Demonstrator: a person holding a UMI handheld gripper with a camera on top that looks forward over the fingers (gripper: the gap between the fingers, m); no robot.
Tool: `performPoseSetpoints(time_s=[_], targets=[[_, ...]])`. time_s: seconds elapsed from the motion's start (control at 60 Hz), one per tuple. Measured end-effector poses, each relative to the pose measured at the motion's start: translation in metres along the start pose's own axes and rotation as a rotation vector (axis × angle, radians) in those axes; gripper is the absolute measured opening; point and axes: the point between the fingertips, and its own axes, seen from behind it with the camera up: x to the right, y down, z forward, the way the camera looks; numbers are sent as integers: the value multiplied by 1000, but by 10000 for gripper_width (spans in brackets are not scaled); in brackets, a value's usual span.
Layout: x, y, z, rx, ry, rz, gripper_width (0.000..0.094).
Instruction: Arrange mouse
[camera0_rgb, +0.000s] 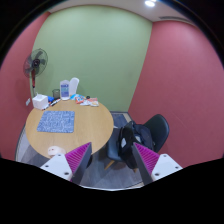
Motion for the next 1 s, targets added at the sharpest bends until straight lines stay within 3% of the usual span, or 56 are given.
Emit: performPoseSetpoints(time_s=[0.217, 0.4, 0.667, 1.0], targets=[[-10, 13, -7, -19, 48, 6, 836], [-37, 55, -8, -54, 49, 26, 834], [-133, 122, 29, -121, -119, -1, 834], [-251, 153, 125, -120, -286, -79, 834]])
